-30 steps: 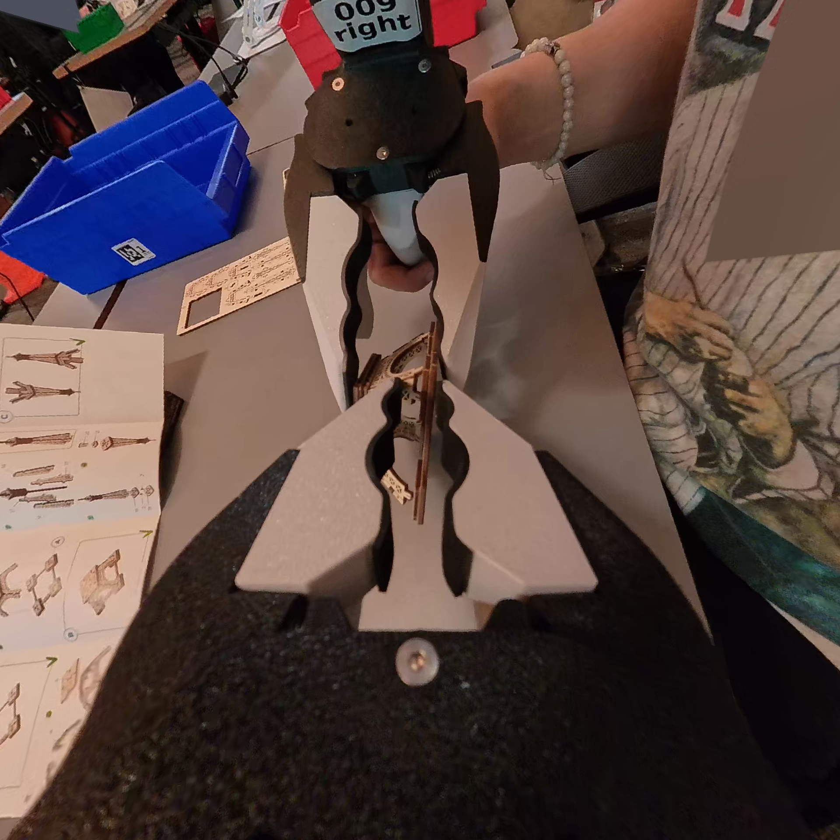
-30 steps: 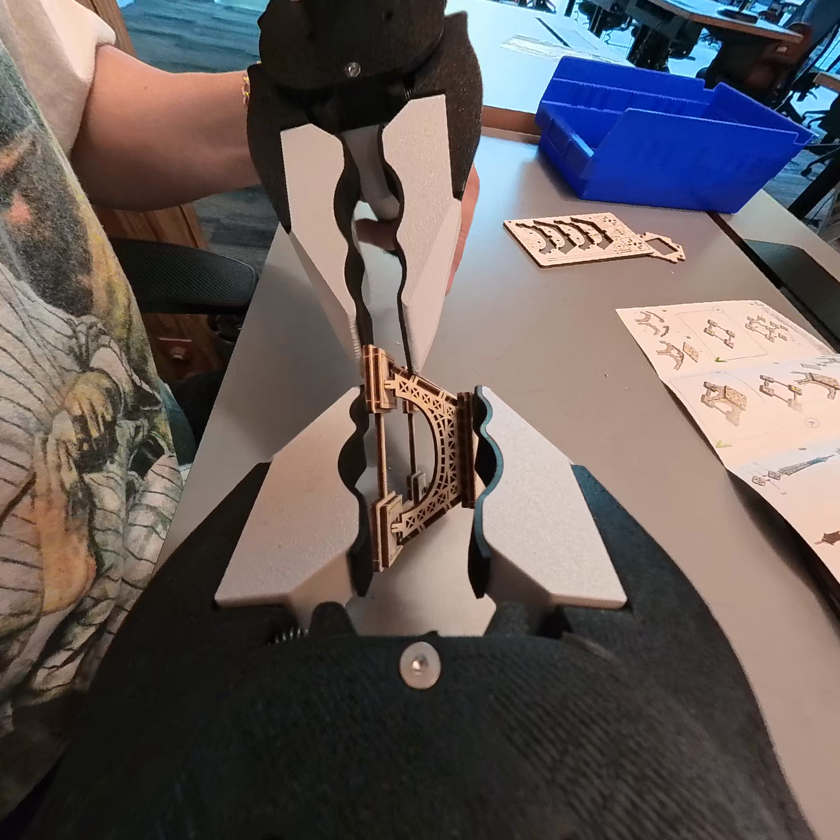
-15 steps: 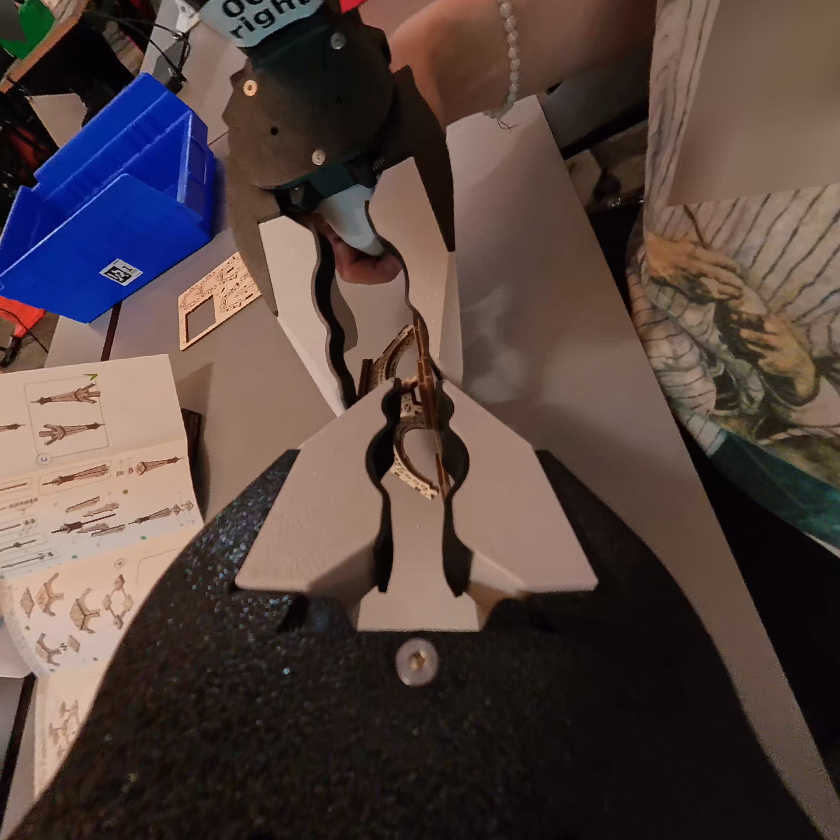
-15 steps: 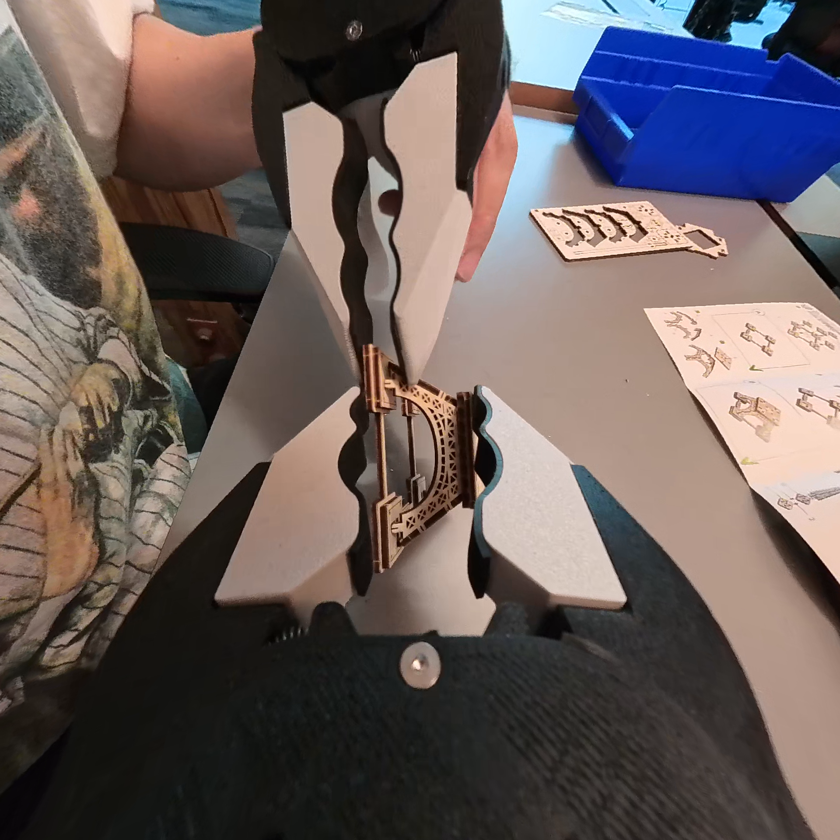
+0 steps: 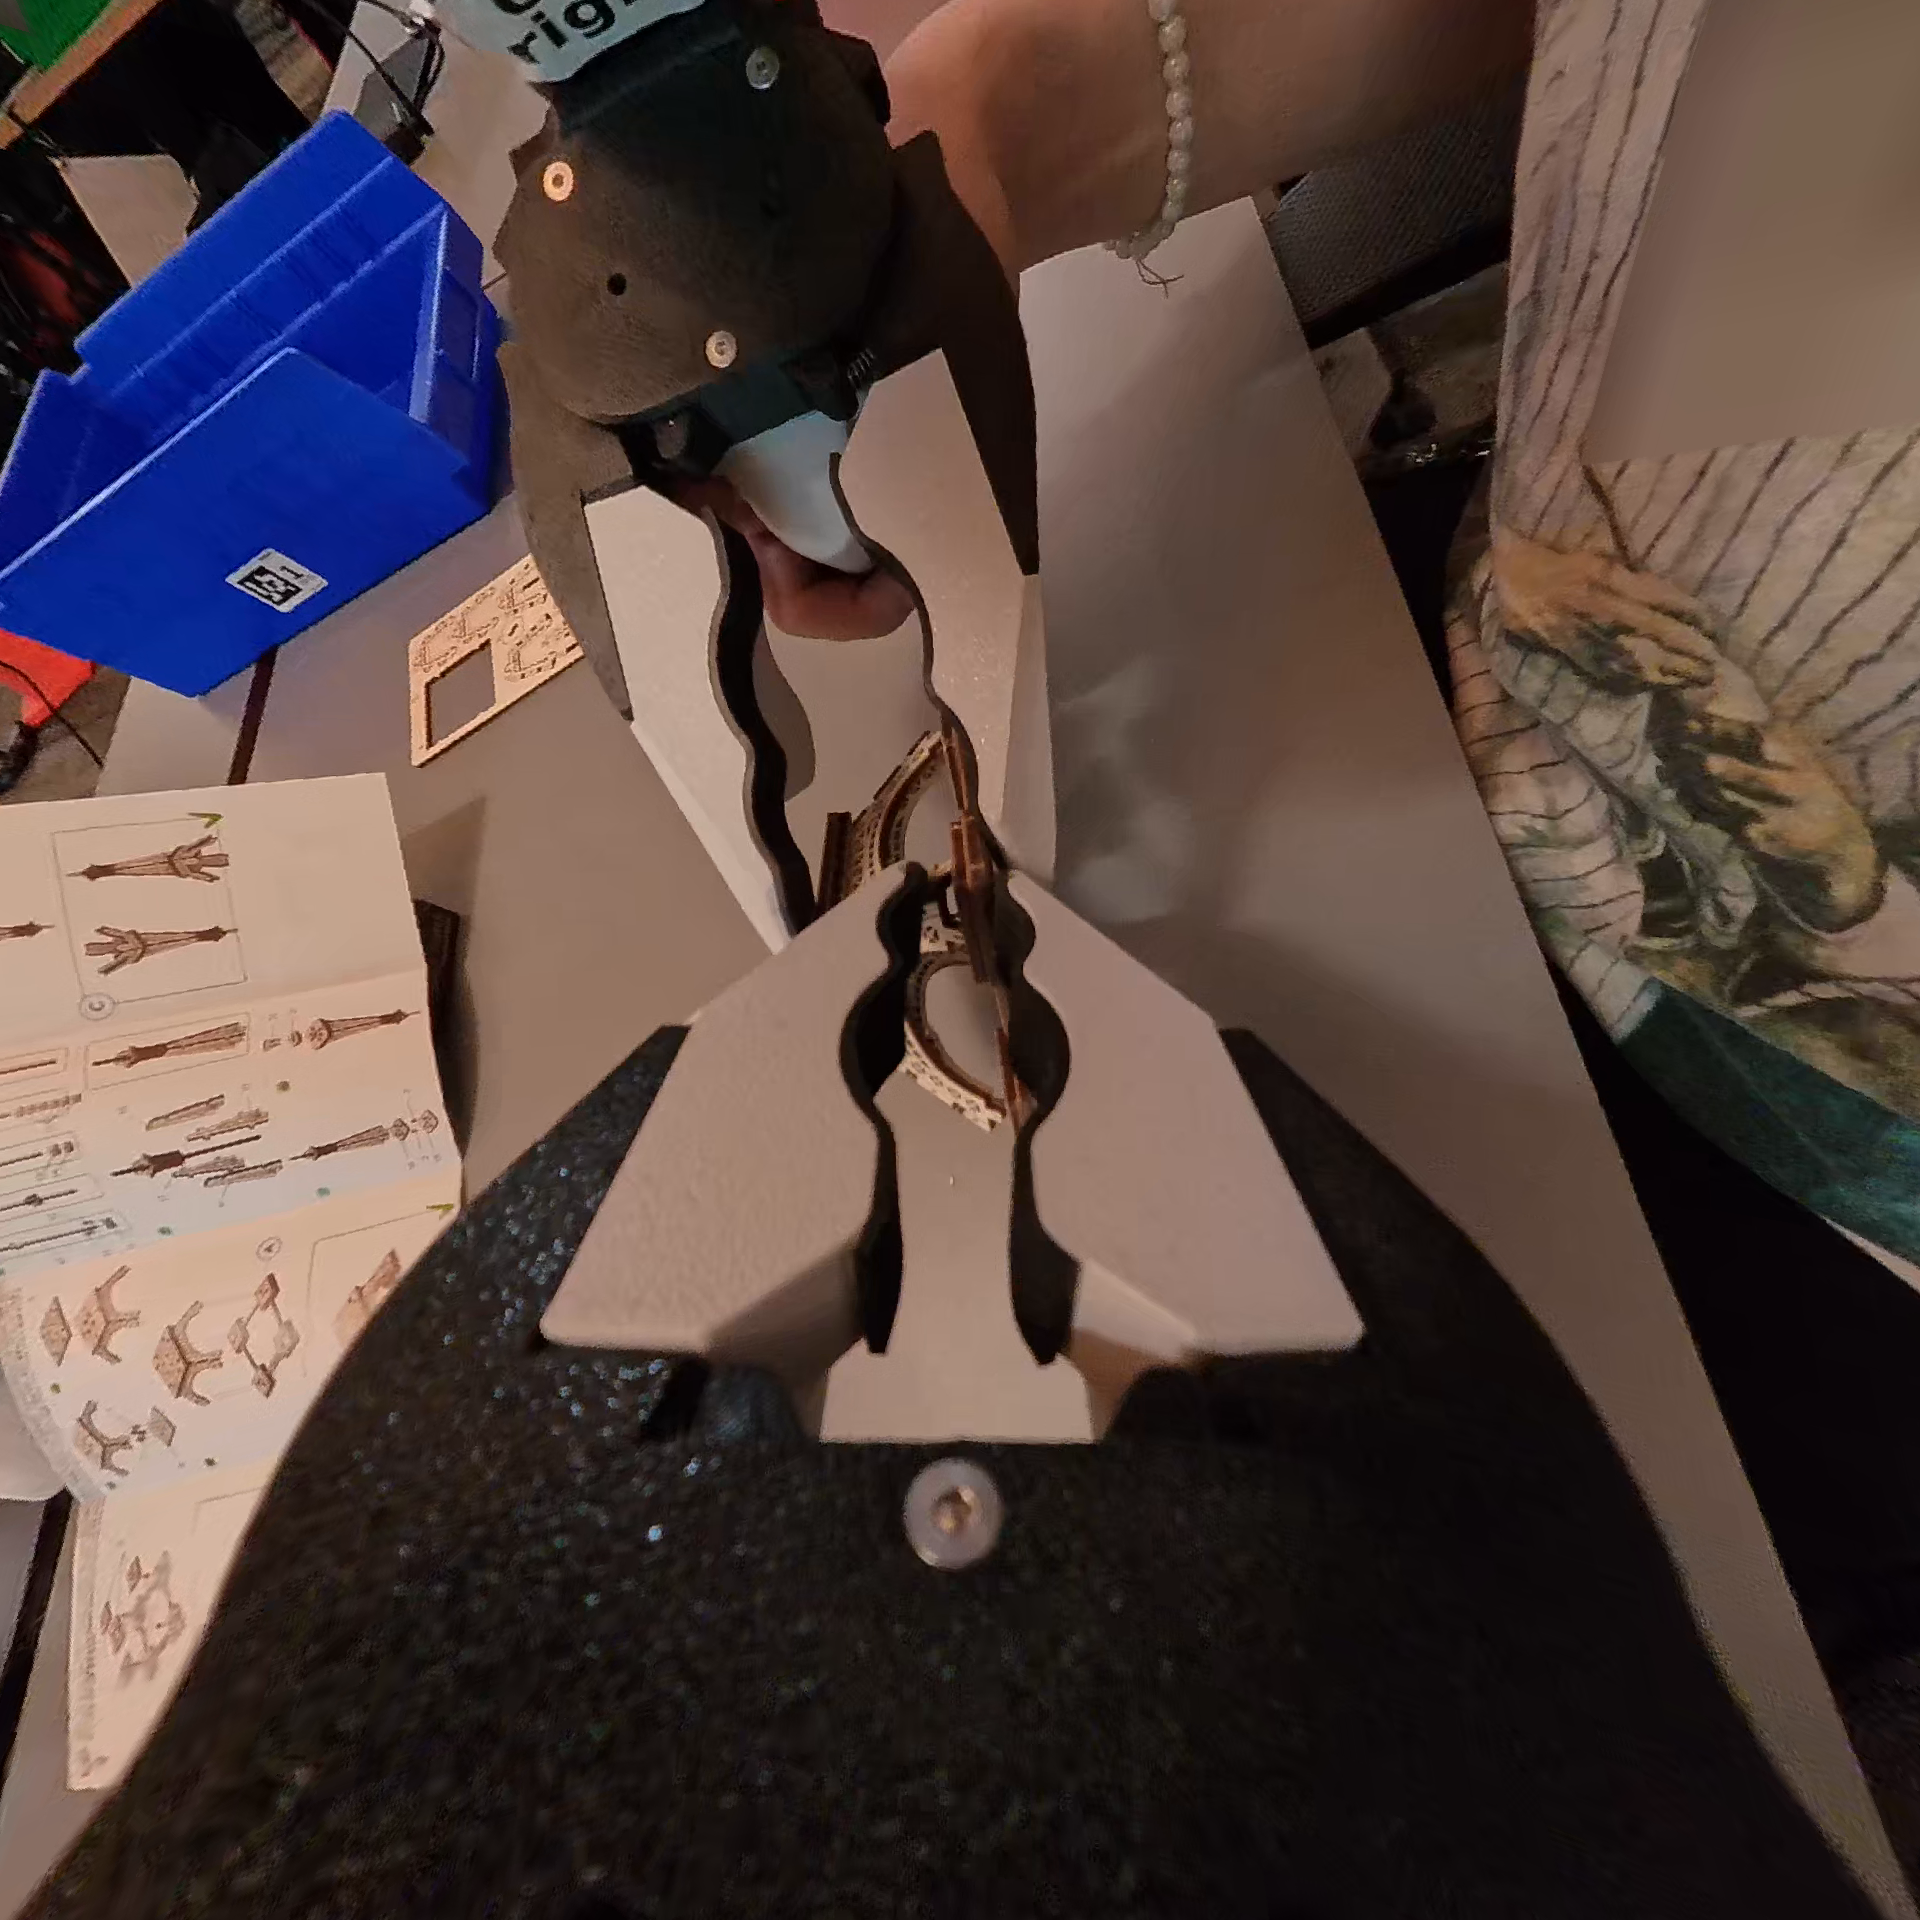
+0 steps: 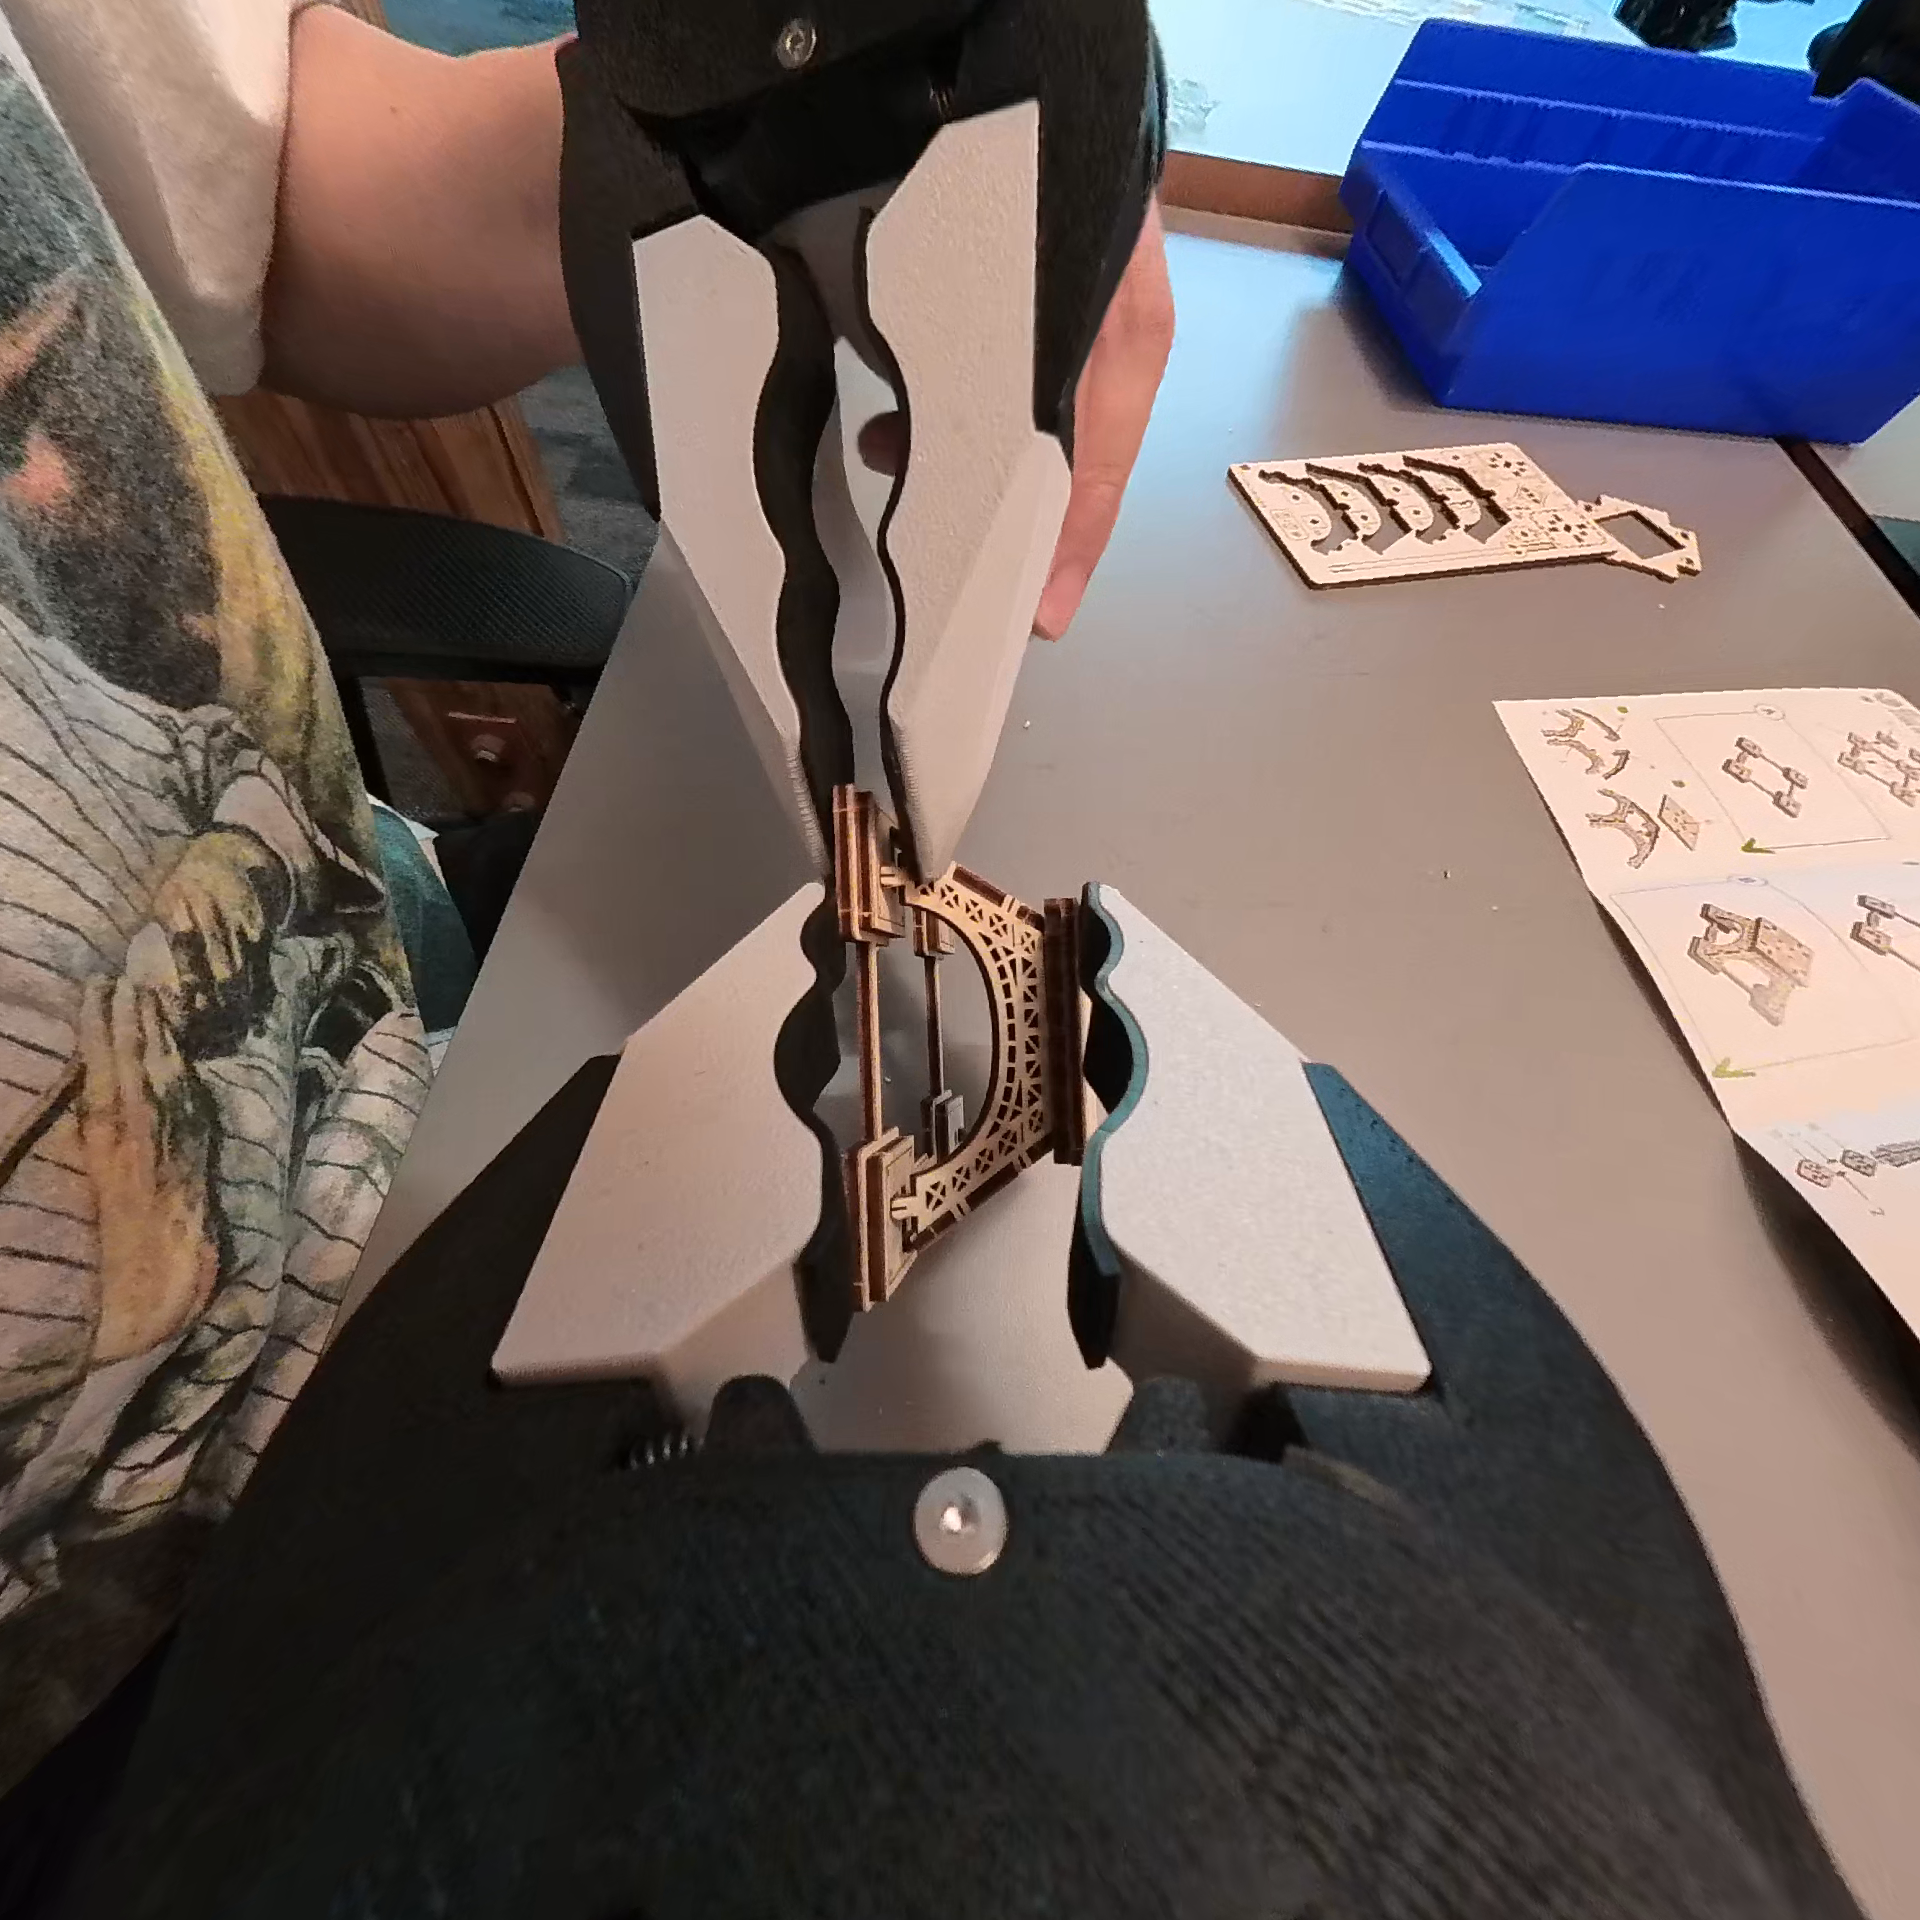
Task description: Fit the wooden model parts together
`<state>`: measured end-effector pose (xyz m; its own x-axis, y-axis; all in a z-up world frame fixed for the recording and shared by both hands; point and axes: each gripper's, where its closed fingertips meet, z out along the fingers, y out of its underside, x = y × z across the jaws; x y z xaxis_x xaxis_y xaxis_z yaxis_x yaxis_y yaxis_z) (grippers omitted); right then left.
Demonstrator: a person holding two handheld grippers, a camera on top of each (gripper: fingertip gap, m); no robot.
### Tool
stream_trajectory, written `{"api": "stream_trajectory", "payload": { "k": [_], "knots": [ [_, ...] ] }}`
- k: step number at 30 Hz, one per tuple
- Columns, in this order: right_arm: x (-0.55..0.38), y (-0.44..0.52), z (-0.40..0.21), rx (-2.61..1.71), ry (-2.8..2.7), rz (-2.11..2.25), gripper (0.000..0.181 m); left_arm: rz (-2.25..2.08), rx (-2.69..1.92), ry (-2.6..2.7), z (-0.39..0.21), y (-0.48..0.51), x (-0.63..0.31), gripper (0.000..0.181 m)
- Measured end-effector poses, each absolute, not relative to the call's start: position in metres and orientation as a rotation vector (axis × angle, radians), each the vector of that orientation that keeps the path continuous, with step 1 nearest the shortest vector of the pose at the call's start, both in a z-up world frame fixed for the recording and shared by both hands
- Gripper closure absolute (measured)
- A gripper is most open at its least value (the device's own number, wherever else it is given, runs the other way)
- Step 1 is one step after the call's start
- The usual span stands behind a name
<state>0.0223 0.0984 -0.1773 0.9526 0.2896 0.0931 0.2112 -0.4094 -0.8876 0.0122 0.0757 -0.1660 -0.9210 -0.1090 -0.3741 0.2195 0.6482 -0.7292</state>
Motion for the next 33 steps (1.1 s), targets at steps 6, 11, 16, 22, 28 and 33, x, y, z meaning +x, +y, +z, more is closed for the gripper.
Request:
{"api": "stream_trajectory", "payload": {
  "k": [6, 11, 16, 22, 28, 33],
  "knots": [
    [0.02, 0.099, -0.178, -2.011, -0.374, 0.084, 0.139, -1.053, 0.182, 2.484, -0.167, 0.078, 0.012, 0.168],
    [0.021, 0.102, -0.179, -2.045, -0.369, 0.082, 0.139, -0.838, 0.374, 2.437, -0.168, 0.081, 0.011, 0.171],
    [0.021, 0.106, -0.181, -2.068, -0.359, 0.089, 0.139, -0.647, 0.47, 2.403, -0.169, 0.086, 0.012, 0.172],
    [0.023, 0.111, -0.183, -2.109, -0.313, 0.081, 0.139, -0.505, 0.465, 2.399, -0.171, 0.093, 0.013, 0.172],
    [0.025, 0.118, -0.186, -2.133, -0.252, 0.048, 0.138, -0.403, 0.407, 2.4, -0.174, 0.102, 0.014, 0.173],
    [0.024, 0.12, -0.19, -2.15, -0.239, 0.065, 0.139, -0.393, 0.343, 2.414, -0.175, 0.107, 0.012, 0.173]
  ]
}}
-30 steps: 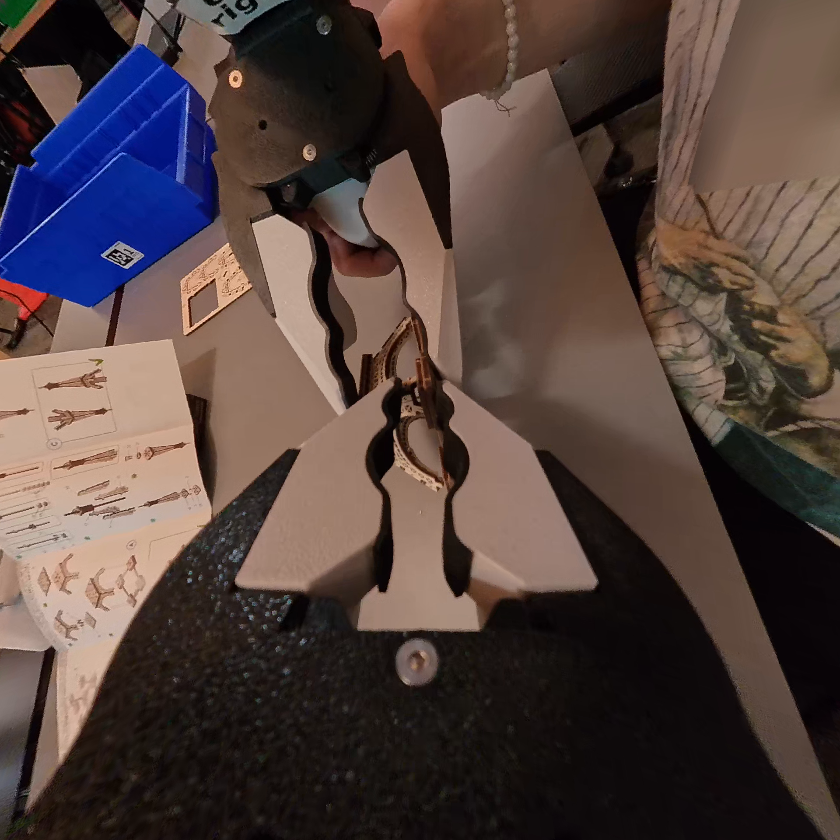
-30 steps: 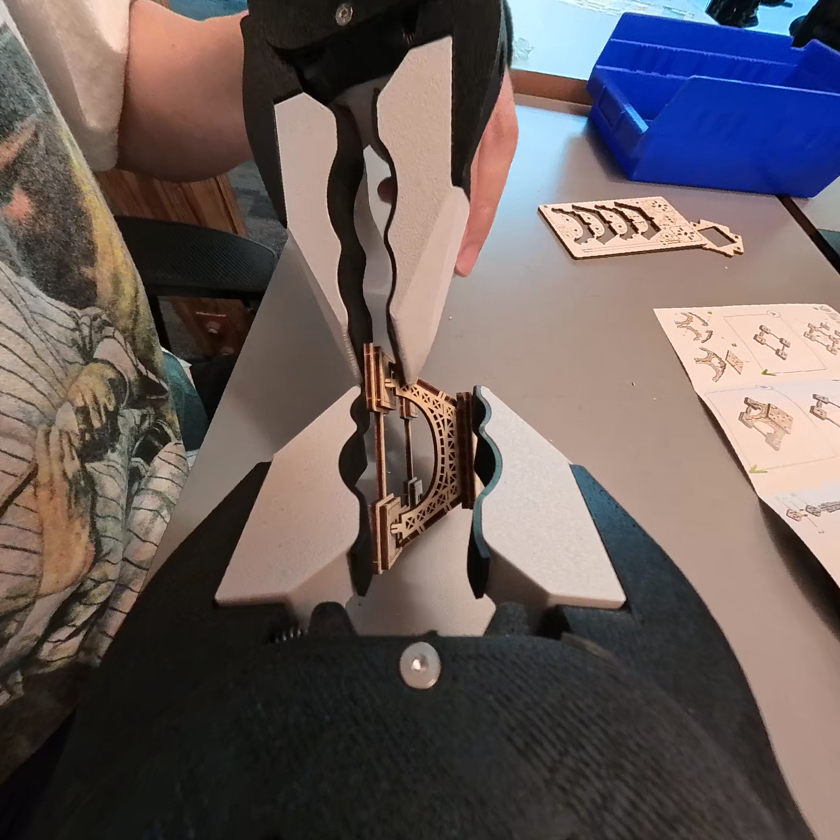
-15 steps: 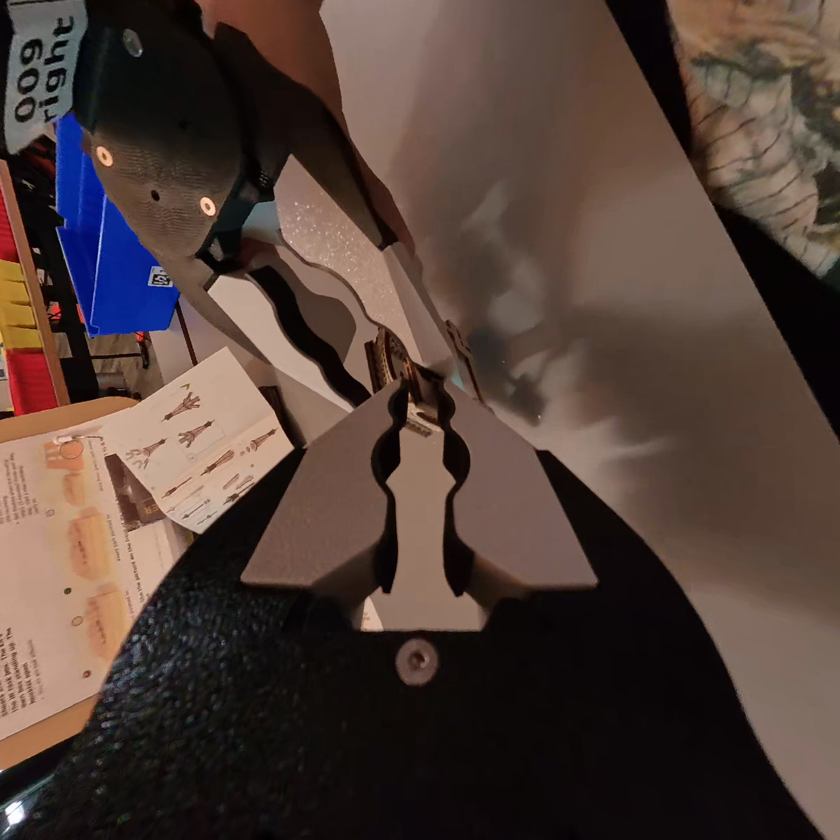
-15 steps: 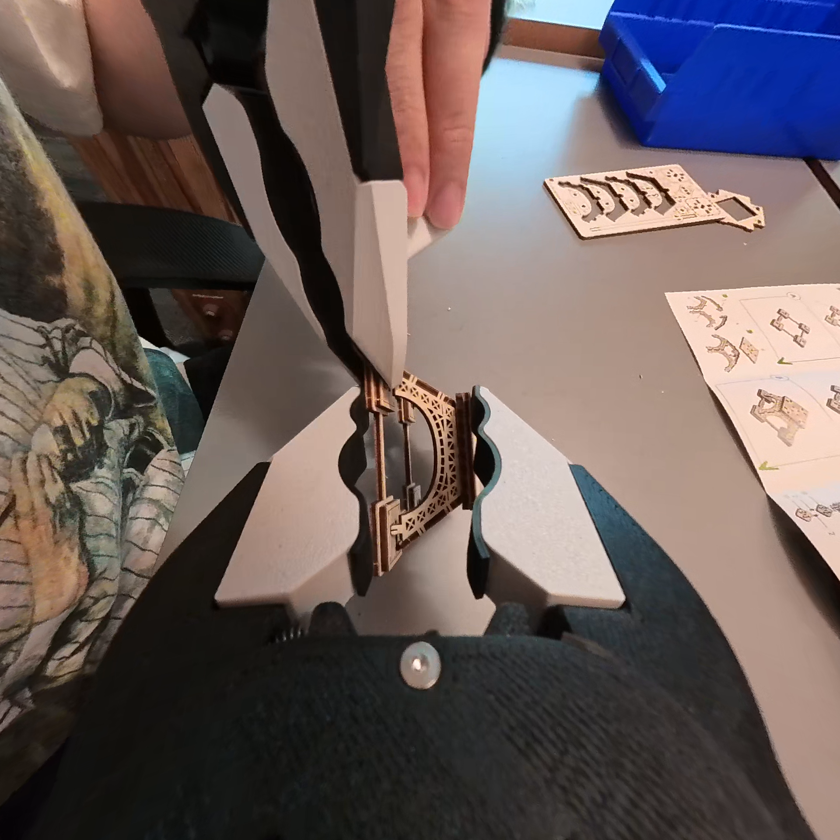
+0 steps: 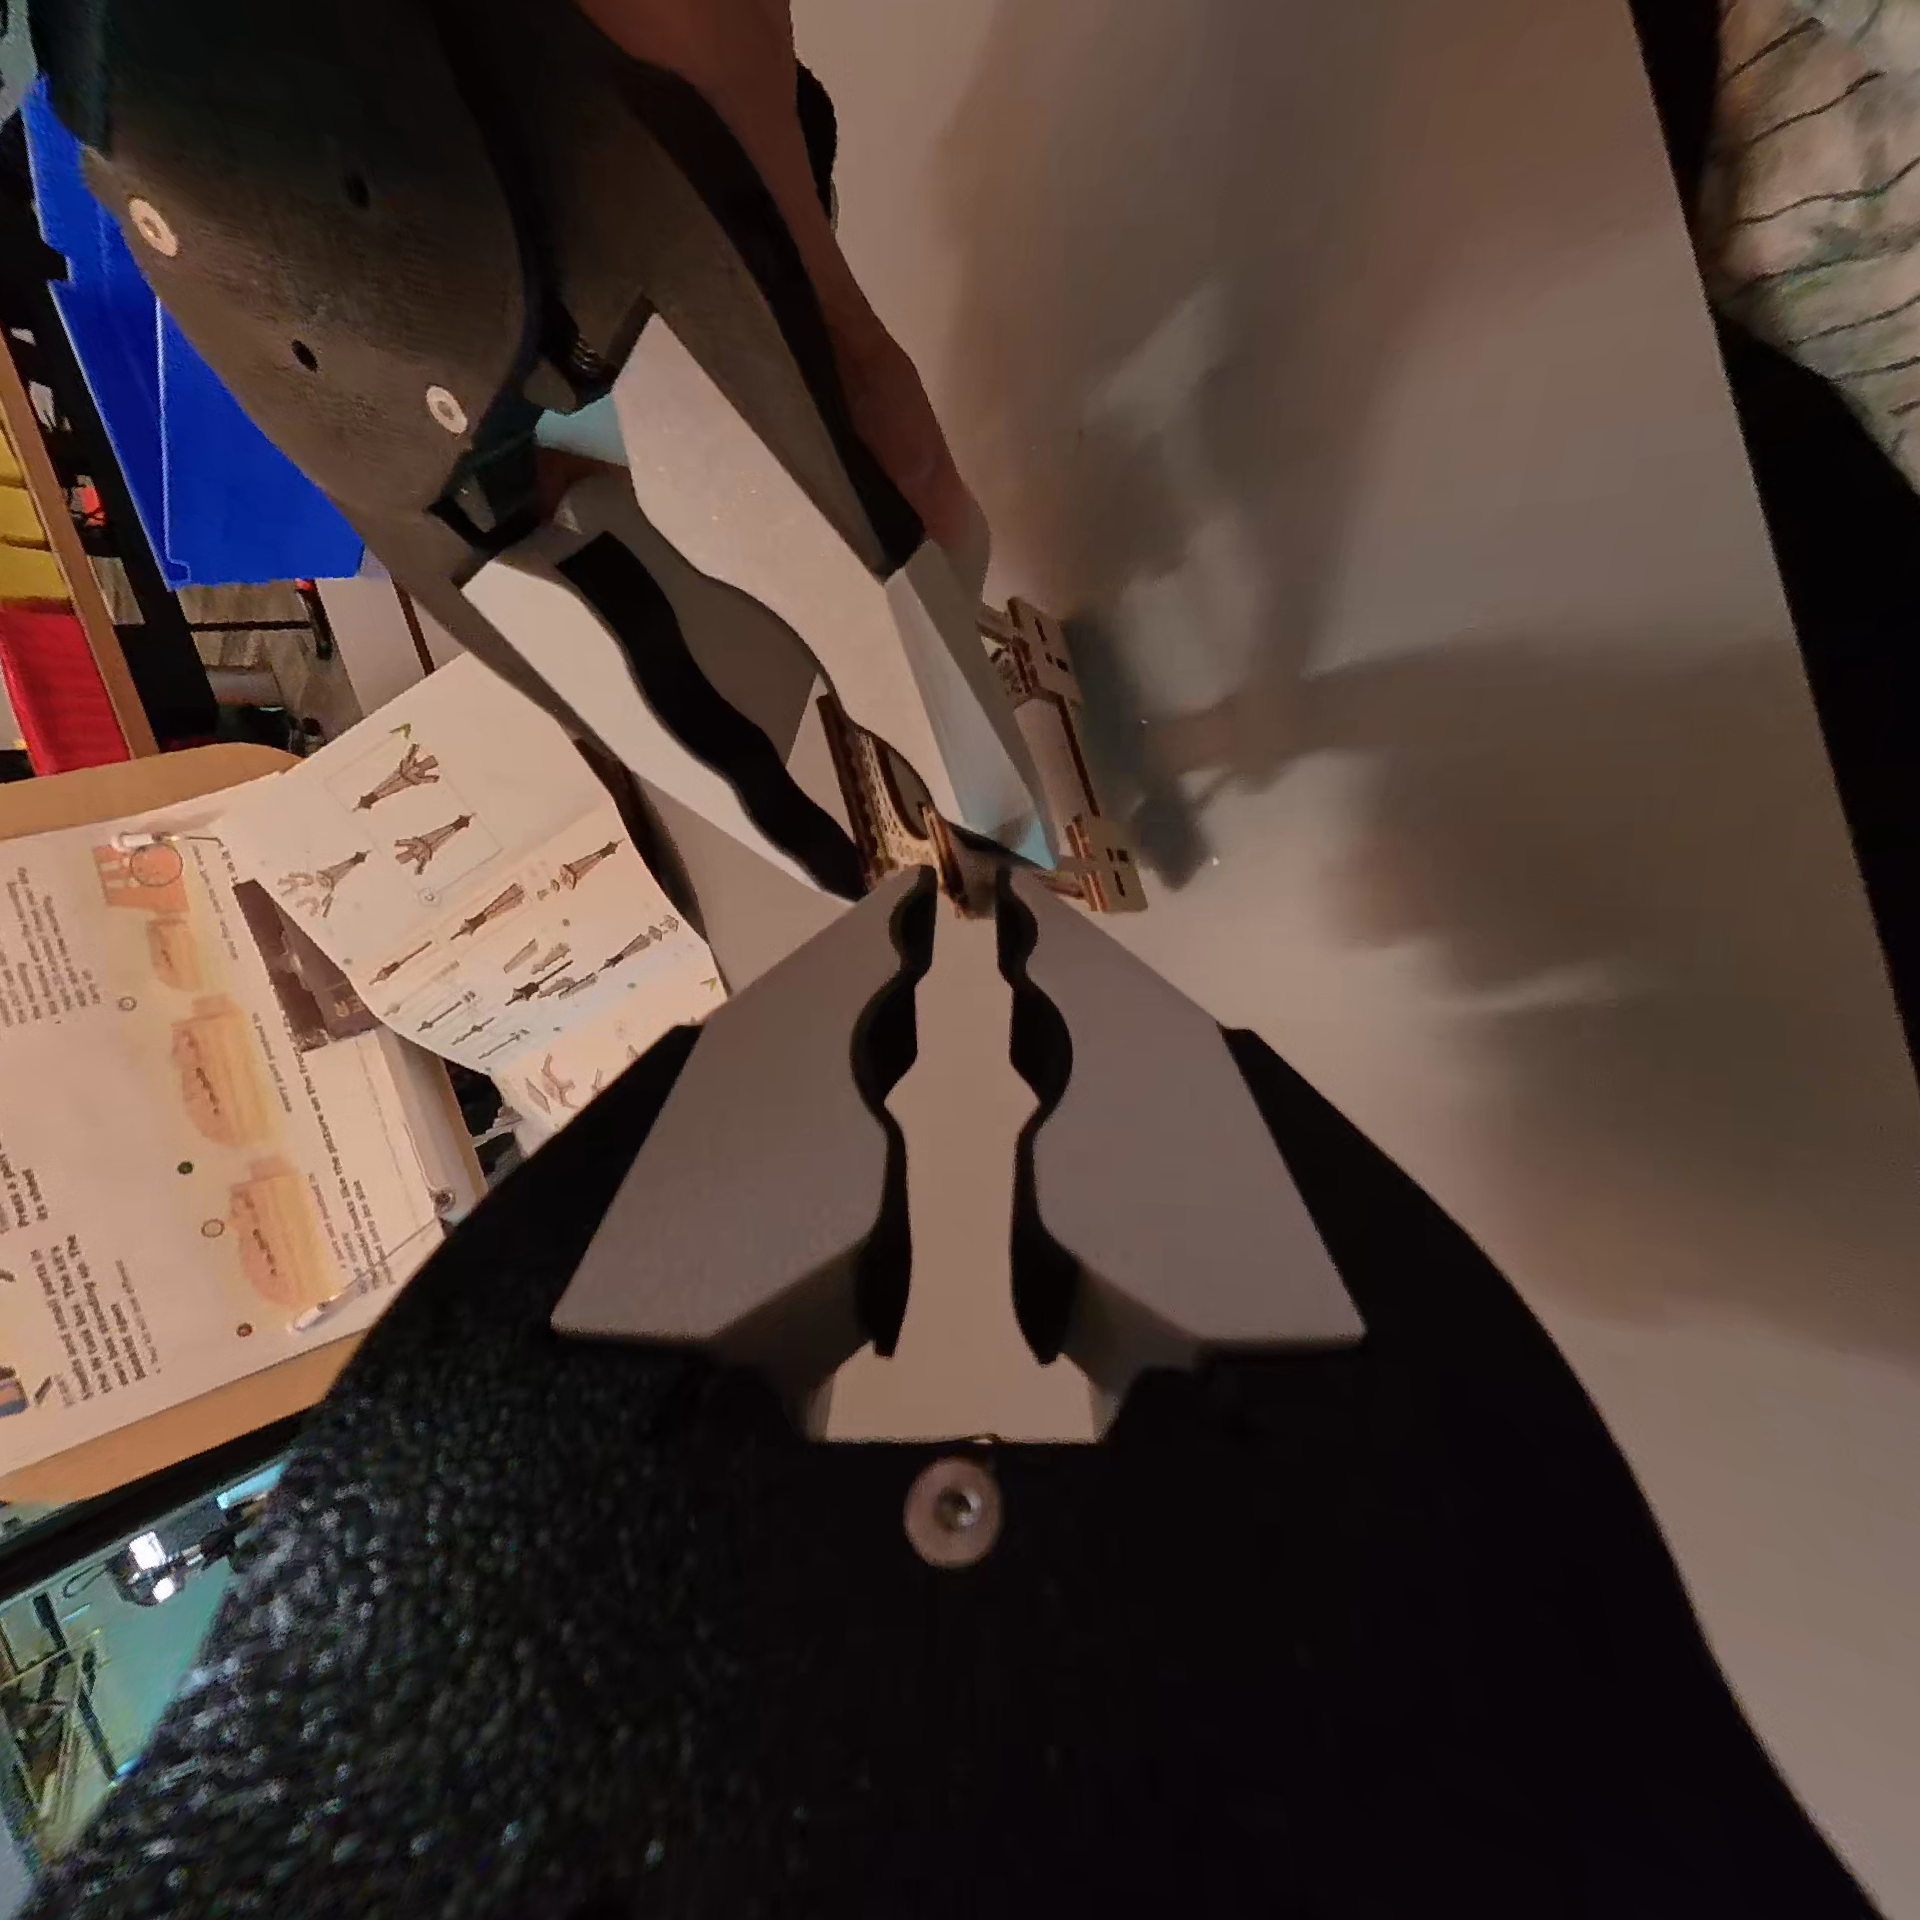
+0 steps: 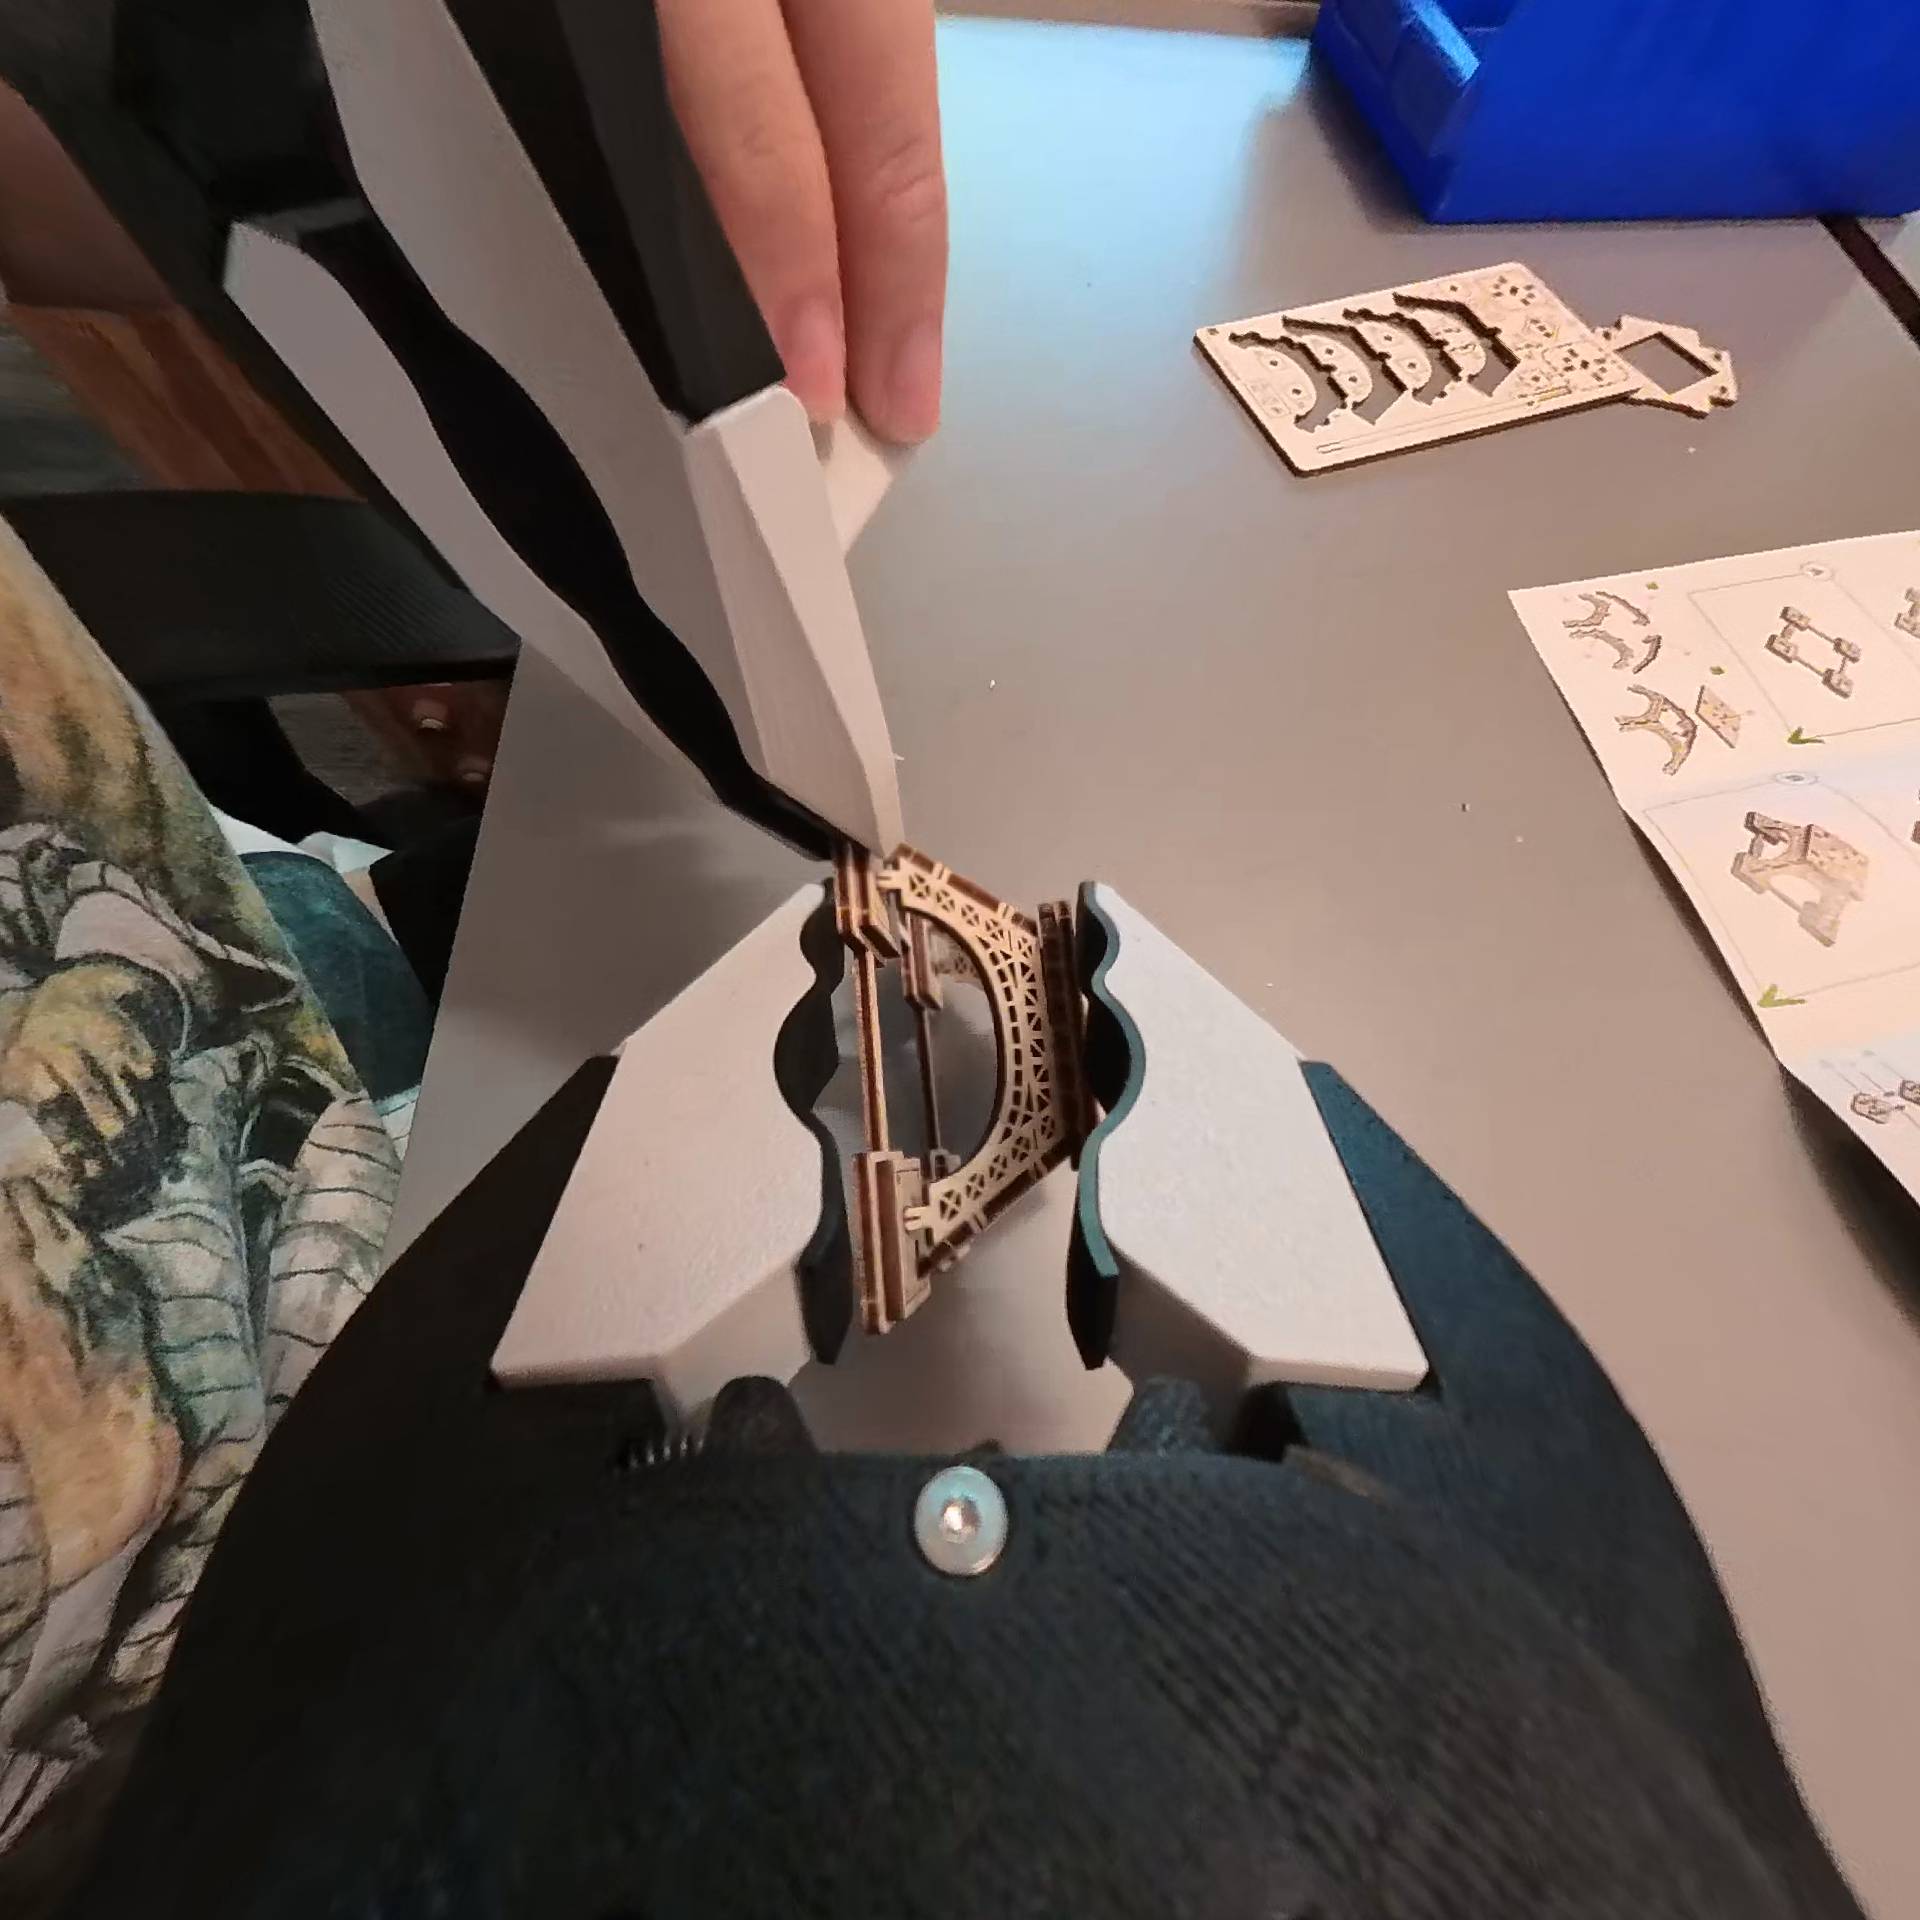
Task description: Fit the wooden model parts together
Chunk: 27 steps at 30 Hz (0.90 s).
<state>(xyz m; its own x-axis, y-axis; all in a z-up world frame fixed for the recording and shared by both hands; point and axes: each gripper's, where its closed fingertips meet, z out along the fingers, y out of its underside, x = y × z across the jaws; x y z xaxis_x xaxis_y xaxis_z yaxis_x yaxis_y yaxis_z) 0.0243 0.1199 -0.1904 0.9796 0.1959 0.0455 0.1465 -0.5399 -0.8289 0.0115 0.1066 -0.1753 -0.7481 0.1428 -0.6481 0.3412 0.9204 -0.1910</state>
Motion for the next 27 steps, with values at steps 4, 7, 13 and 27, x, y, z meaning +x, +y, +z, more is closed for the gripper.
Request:
{"api": "stream_trajectory", "payload": {
  "k": [4, 7, 13, 27],
  "knots": [
    [0.025, 0.12, -0.193, -2.16, -0.258, 0.037, 0.139, -0.419, 0.32, 2.42, -0.178, 0.108, 0.01, 0.175],
    [0.023, 0.12, -0.196, -2.168, -0.249, 0.068, 0.139, -0.442, 0.302, 2.432, -0.18, 0.107, 0.01, 0.172],
    [0.022, 0.12, -0.199, -2.178, -0.277, 0.064, 0.14, -0.444, 0.302, 2.458, -0.187, 0.104, 0.011, 0.172],
    [0.02, 0.121, -0.199, -2.161, -0.305, 0.071, 0.14, -0.485, 0.274, 2.542, -0.188, 0.104, 0.009, 0.175]
  ]
}}
